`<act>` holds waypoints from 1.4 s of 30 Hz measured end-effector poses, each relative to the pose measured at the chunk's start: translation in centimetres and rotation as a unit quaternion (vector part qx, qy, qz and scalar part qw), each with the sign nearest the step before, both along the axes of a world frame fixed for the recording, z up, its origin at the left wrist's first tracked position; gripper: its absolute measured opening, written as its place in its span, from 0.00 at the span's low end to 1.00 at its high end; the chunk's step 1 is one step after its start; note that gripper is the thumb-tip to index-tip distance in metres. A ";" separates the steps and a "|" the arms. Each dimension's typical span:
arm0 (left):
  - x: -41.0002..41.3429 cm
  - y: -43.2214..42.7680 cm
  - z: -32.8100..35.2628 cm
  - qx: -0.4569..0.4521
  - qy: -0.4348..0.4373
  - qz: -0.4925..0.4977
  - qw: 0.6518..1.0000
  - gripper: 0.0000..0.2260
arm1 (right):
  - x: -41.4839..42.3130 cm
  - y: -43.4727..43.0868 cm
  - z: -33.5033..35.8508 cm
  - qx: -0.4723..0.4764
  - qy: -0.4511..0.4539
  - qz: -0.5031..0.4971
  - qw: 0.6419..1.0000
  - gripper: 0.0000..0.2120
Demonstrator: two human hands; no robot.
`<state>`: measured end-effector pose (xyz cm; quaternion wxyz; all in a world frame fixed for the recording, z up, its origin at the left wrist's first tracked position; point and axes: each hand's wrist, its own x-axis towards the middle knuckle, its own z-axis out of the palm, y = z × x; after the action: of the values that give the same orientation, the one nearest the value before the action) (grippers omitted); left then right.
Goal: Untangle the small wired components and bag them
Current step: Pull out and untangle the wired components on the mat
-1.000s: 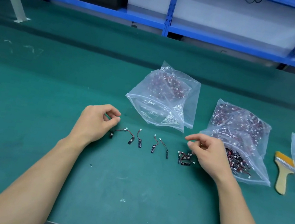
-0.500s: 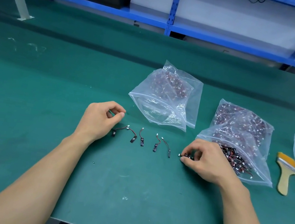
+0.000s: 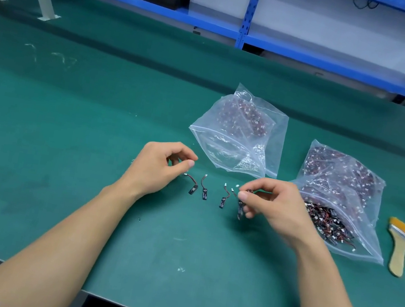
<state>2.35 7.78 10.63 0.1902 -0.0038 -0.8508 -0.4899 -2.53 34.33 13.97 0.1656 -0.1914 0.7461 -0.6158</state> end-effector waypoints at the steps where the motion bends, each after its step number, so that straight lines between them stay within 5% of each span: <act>1: 0.1 0.3 0.1 0.013 0.002 -0.014 1.000 0.06 | 0.2 -0.9 0.0 -0.018 -0.006 0.007 1.000 0.08; 10: 1.2 1.0 0.8 0.103 -0.032 -0.154 0.982 0.05 | 1.3 -5.6 -0.9 -0.056 -0.032 0.054 0.996 0.08; 28: 2.1 -0.6 1.5 0.087 -0.055 -0.113 0.988 0.10 | 1.3 -5.0 -2.2 -0.059 -0.027 0.063 0.996 0.10; 38: 3.3 -3.0 1.2 -0.064 -0.122 -0.128 0.982 0.05 | 1.4 -4.9 -2.2 -0.044 -0.031 0.071 0.996 0.09; 42: 3.2 -2.7 1.3 -0.125 -0.049 -0.105 0.985 0.06 | 1.5 -5.0 -2.2 -0.044 -0.035 0.068 0.996 0.08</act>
<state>5.52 5.05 11.90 0.0940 -0.0925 -0.9085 -0.3966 -1.04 29.28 11.81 0.2250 -0.2274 0.6973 -0.6415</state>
